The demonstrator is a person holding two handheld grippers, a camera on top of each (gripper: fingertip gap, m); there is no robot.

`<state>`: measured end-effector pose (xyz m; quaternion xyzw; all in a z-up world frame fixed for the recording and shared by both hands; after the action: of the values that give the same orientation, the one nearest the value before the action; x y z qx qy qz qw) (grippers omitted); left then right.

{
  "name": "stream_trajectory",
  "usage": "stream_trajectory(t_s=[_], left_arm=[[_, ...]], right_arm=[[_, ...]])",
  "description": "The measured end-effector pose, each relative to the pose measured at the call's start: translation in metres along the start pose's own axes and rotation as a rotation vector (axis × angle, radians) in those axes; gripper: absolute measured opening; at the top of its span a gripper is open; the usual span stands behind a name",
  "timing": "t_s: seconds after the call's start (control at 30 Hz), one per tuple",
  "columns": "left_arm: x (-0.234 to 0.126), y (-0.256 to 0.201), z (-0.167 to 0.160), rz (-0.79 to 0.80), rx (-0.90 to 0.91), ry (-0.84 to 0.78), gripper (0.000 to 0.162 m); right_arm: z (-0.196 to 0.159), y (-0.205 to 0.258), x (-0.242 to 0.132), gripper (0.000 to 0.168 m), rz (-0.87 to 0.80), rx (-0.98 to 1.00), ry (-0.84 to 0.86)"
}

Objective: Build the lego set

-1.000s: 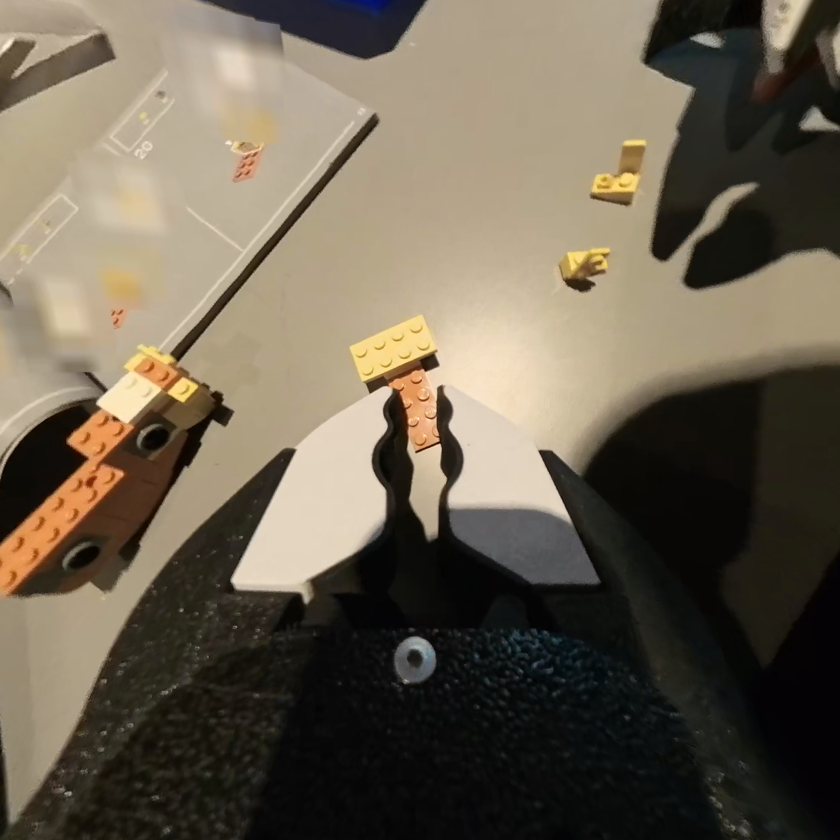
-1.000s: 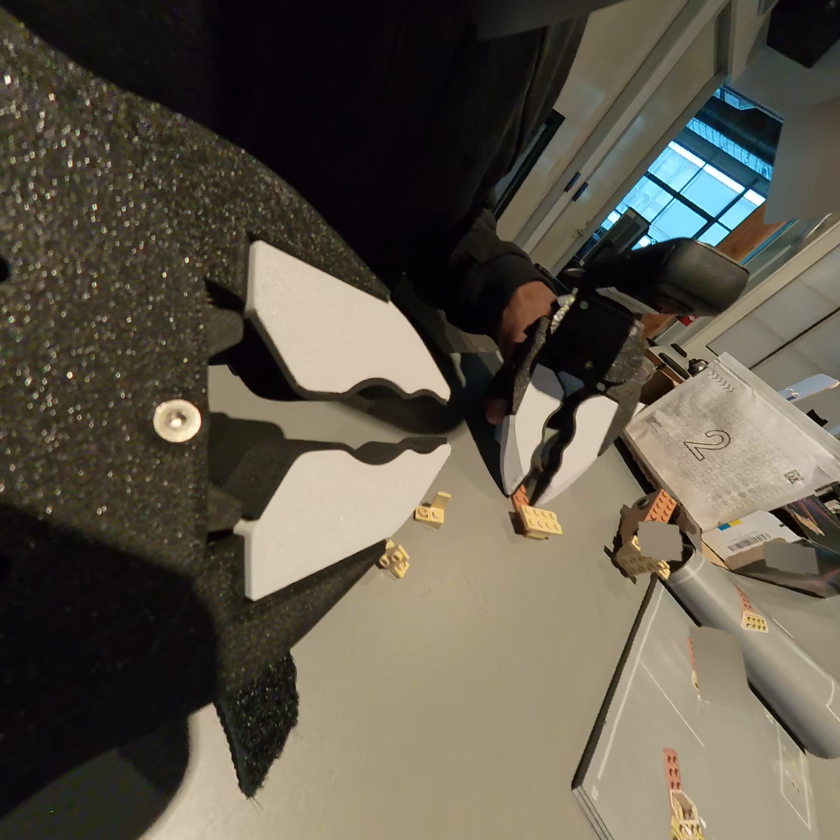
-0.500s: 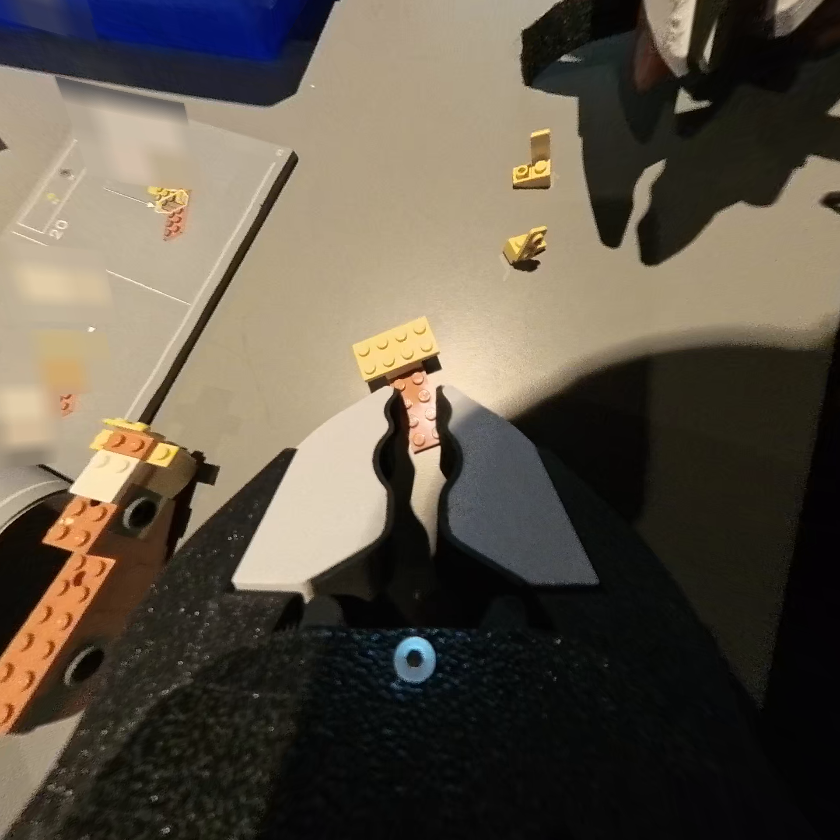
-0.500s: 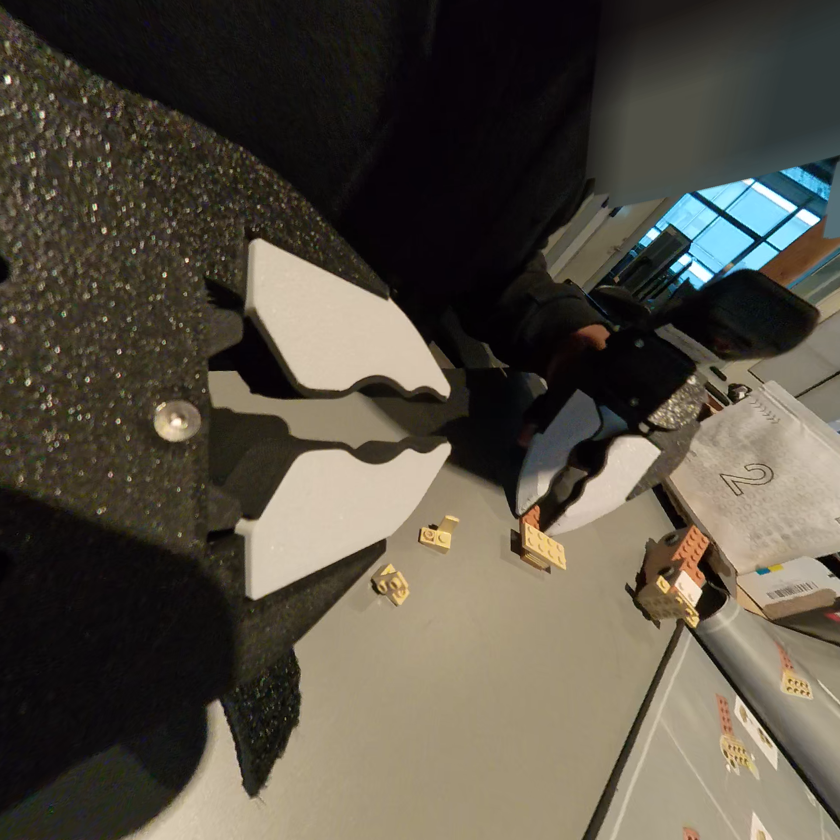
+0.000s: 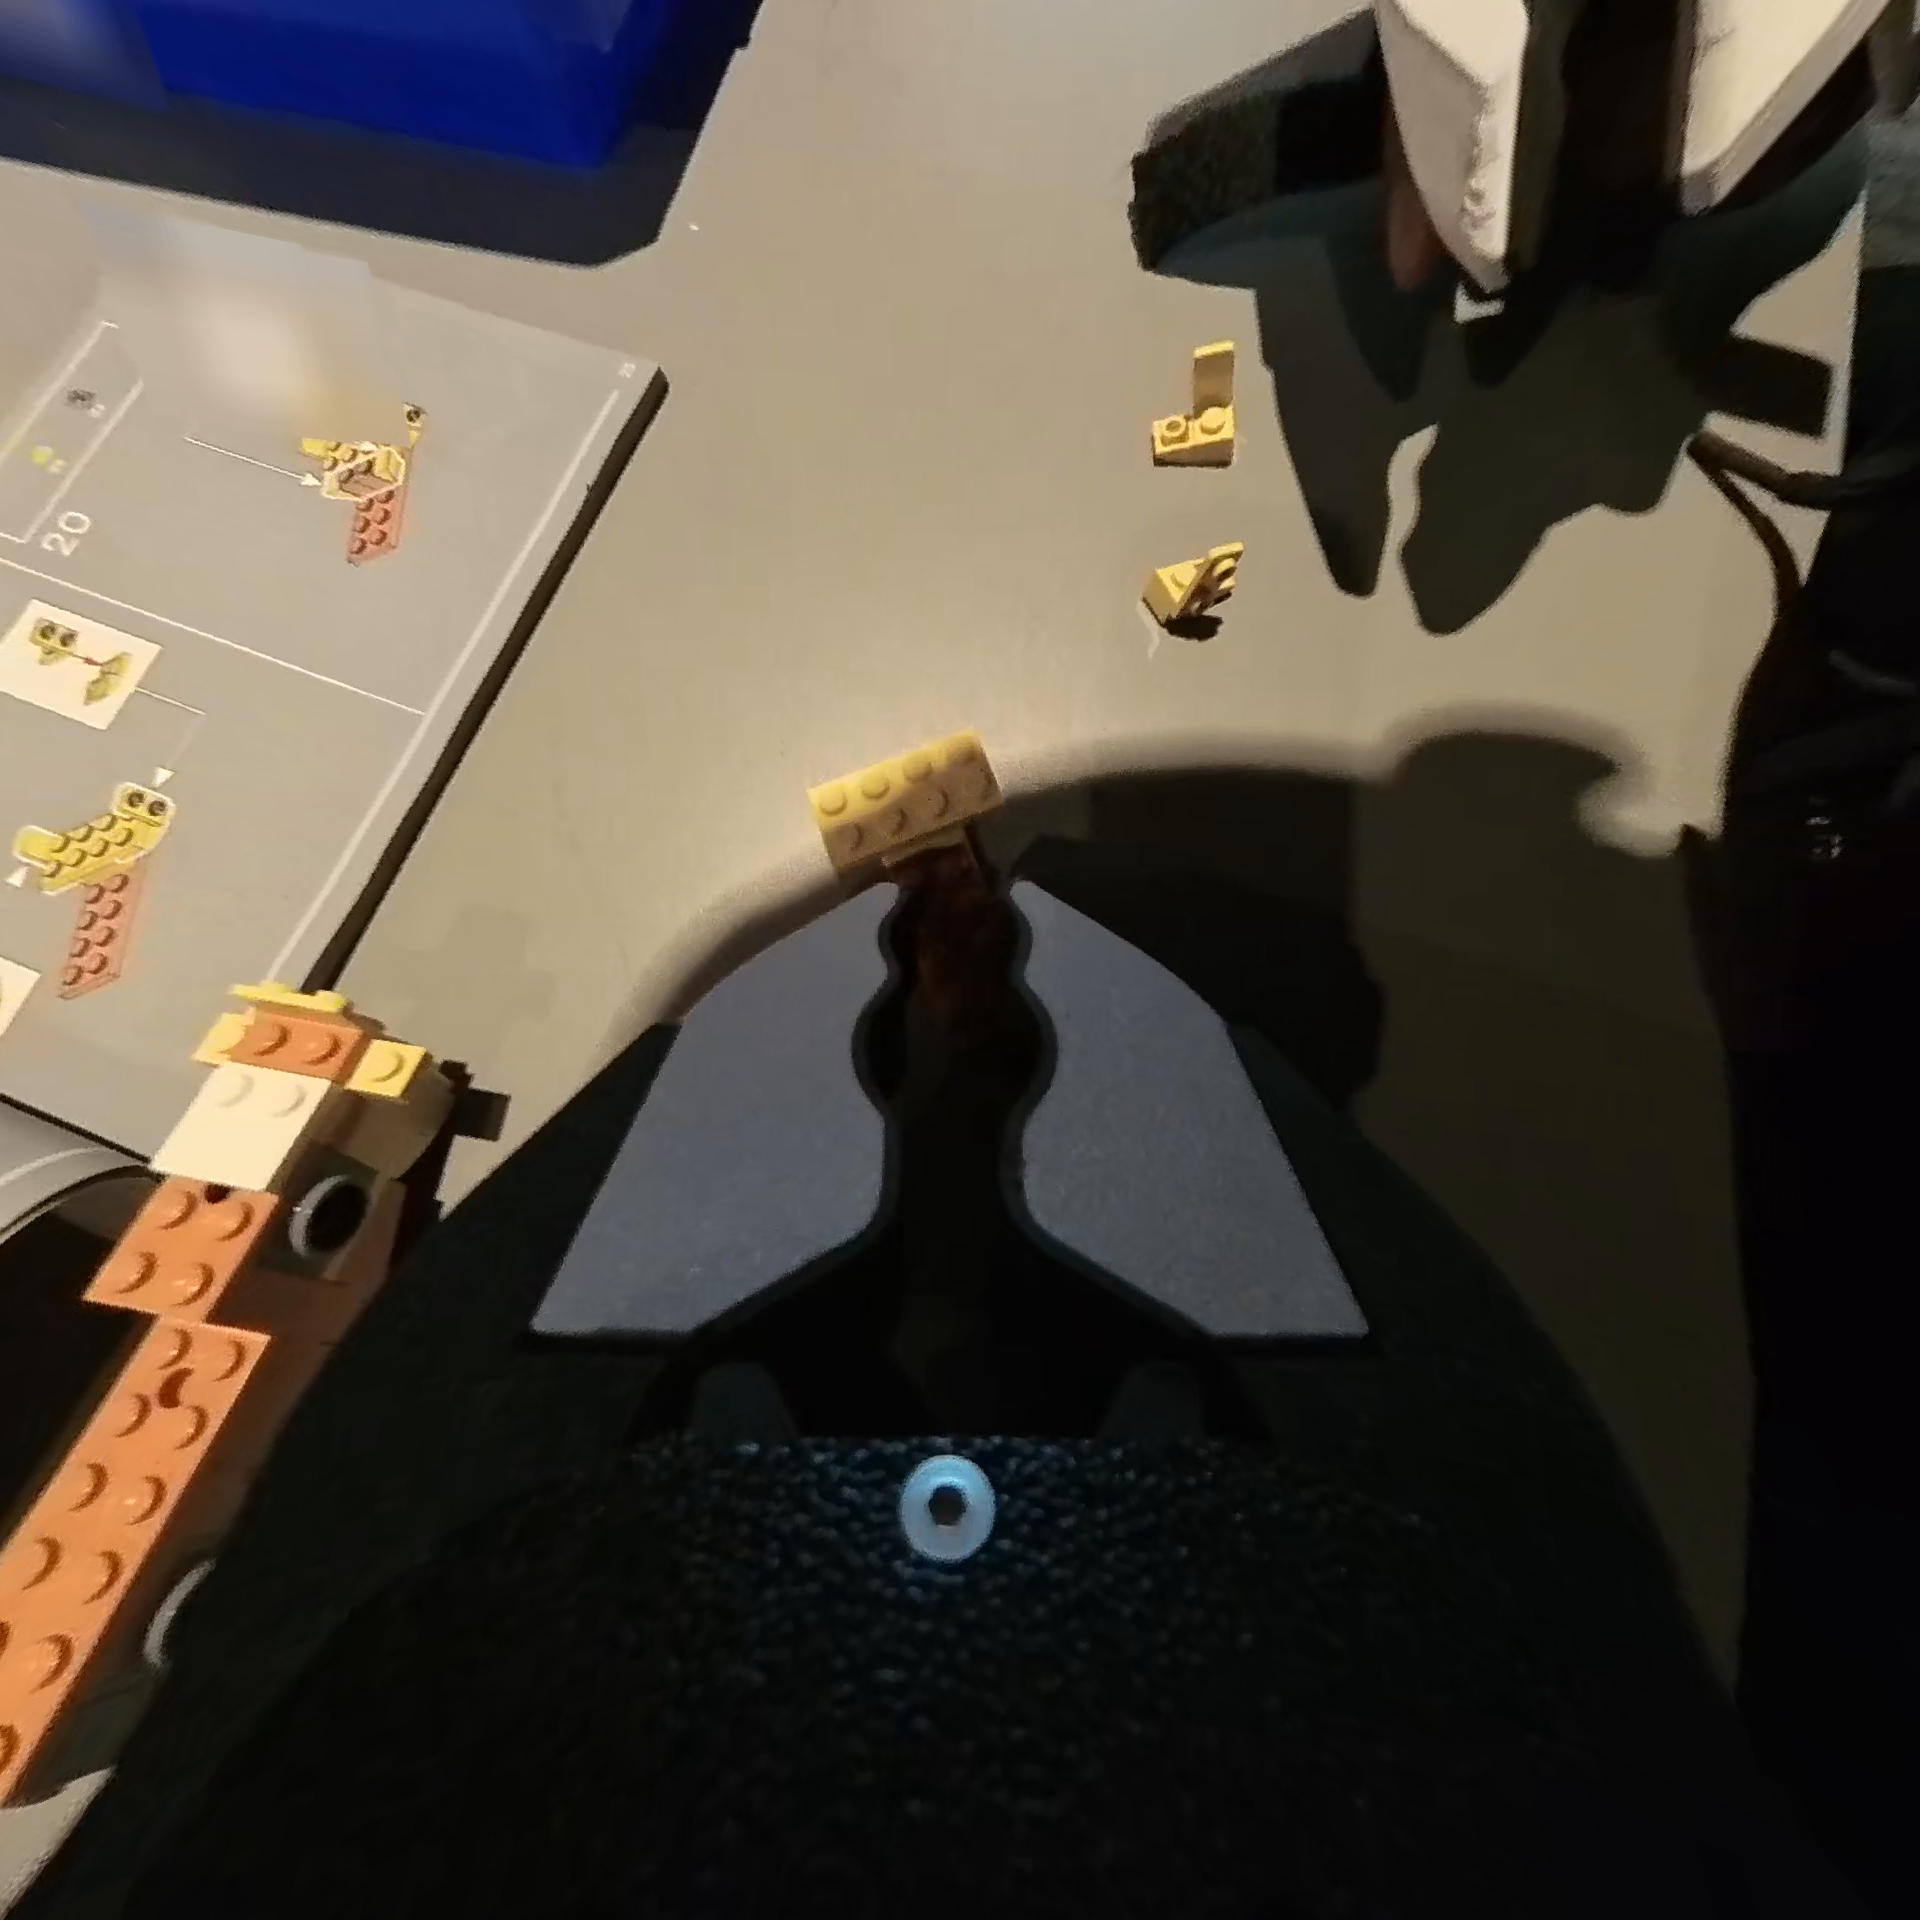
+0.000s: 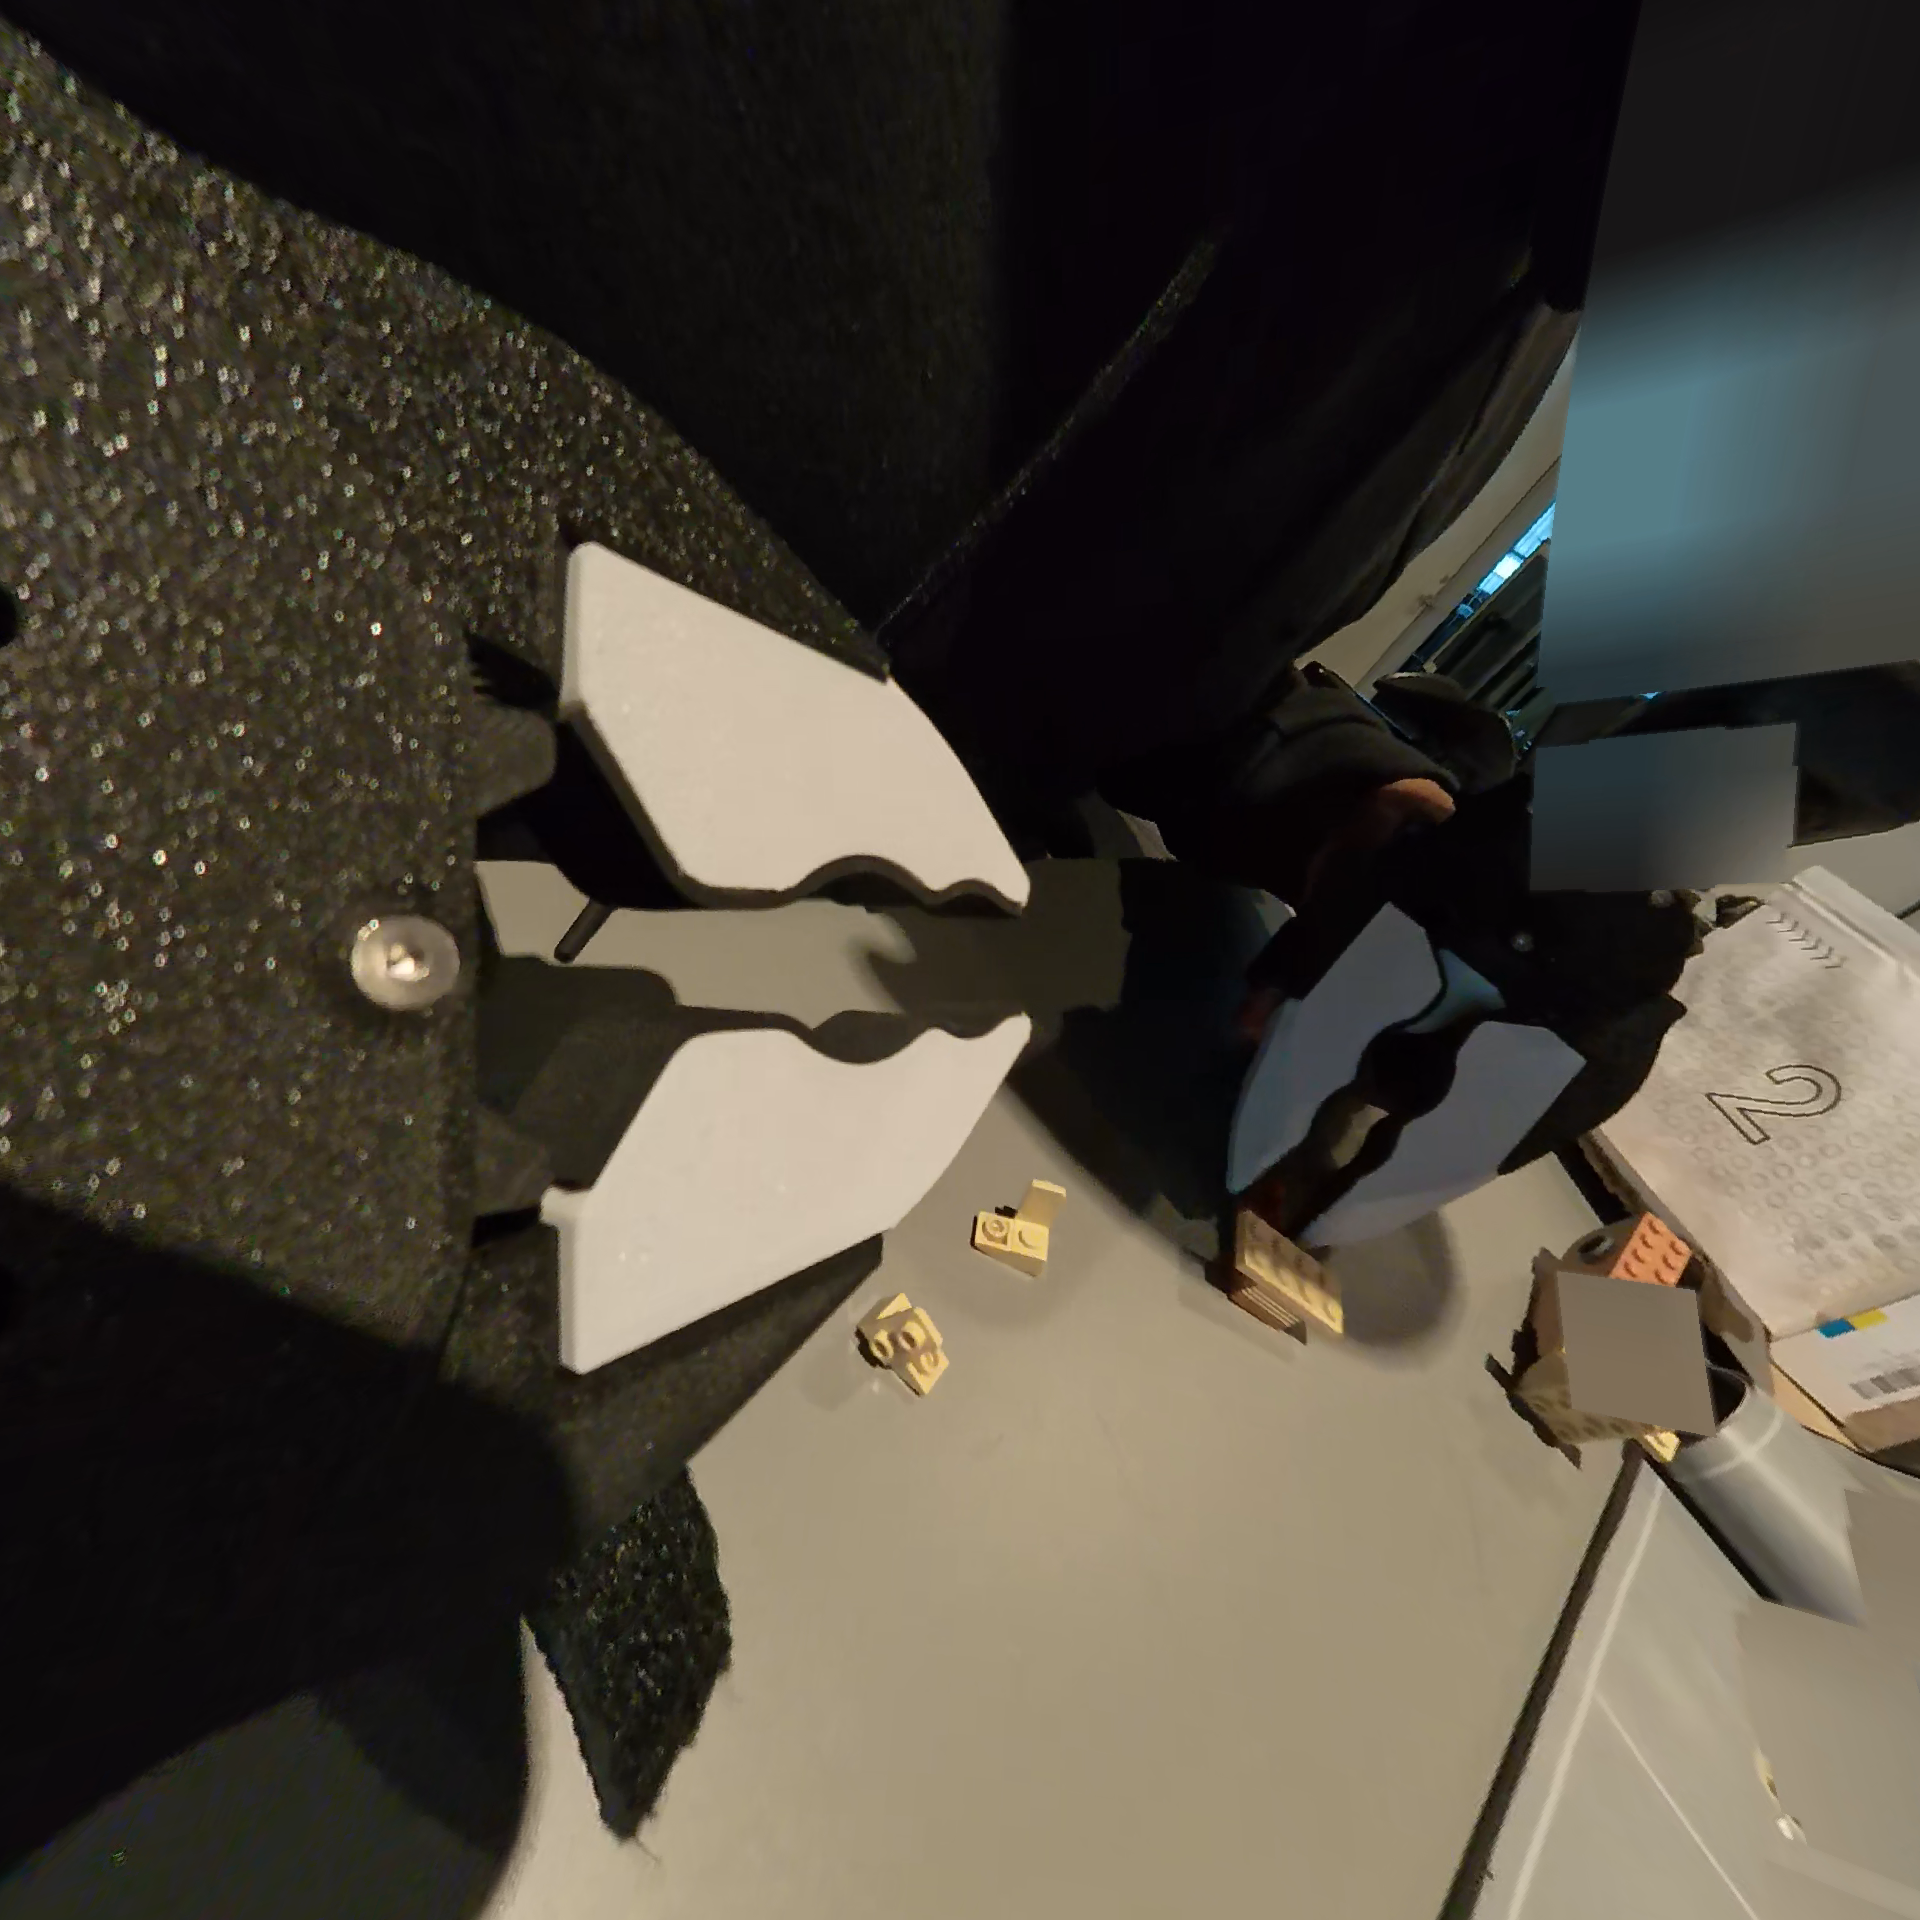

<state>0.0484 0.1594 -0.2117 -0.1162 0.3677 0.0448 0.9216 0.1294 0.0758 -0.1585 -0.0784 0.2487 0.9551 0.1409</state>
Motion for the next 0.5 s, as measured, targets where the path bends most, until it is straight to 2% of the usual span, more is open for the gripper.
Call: stream_trajectory(t_s=[0.5], left_arm=[[0.0009,-0.0023,-0.0032,0.031,0.042,0.01,0.015]], right_arm=[[0.0009,0.0015,-0.0007,0.015,-0.008,-0.024,-0.009]])
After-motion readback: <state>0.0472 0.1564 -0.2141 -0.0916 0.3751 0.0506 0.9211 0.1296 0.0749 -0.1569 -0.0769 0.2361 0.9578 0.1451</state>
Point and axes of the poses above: each gripper's, where its closed fingertips meet, x out along the fingers, z out of its top, y = z × x across the jaws, the point moved 1 cm from there along -x, back along the fingers, and after that the axes turned 15 degrees about -x, right-handed, at the moved point
